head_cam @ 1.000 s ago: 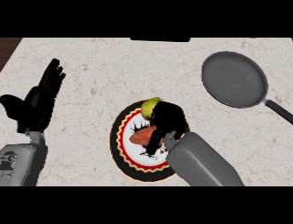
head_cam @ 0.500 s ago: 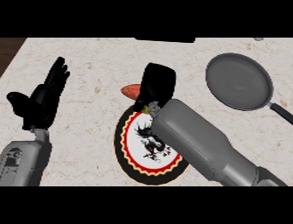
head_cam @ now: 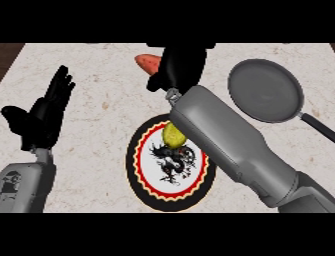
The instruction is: Pick the sweet potato from the plate and place it in the pan
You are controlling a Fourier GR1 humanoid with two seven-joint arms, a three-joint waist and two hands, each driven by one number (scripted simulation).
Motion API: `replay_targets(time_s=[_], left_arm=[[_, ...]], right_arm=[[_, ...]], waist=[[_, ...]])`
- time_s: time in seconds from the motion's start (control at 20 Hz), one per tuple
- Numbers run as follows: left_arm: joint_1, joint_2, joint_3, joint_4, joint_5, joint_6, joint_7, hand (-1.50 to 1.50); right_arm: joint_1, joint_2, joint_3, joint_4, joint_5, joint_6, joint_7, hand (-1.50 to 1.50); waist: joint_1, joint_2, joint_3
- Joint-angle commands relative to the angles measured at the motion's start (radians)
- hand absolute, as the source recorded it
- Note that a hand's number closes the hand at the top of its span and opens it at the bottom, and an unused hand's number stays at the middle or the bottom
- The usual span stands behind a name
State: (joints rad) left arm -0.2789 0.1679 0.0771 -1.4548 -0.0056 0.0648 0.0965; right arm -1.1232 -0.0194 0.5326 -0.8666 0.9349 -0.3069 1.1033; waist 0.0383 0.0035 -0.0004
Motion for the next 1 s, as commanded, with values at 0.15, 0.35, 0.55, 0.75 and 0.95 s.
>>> replay_targets(time_s=[0.15,0.35,0.55,0.75,0.95], left_arm=[[0.022,0.012,0.013,-0.013,0.001,-0.002,-0.015,0.00],[0.051,0.014,0.018,-0.035,0.006,-0.005,0.003,0.00],[0.014,0.014,0.019,-0.021,0.000,0.002,0.017,0.00],[0.035,0.003,0.011,-0.033,0.007,-0.008,-0.001,0.00],[0.020,-0.008,0.003,-0.010,-0.014,0.009,-0.010,0.00]], right_arm=[[0.051,-0.076,-0.191,0.007,0.018,-0.273,-0.003,1.50],[0.084,-0.123,-0.256,0.062,0.039,-0.295,-0.078,1.50],[0.153,-0.234,-0.327,0.096,0.009,-0.331,-0.194,1.50],[0.236,-0.299,-0.352,0.236,0.016,-0.395,-0.328,1.50],[0.207,-0.391,-0.438,0.352,-0.046,-0.406,-0.471,1.50]], waist=[[-0.027,0.001,0.002],[-0.025,-0.001,0.001],[-0.032,0.001,0.001],[-0.016,0.007,0.001],[-0.011,0.010,0.002]])
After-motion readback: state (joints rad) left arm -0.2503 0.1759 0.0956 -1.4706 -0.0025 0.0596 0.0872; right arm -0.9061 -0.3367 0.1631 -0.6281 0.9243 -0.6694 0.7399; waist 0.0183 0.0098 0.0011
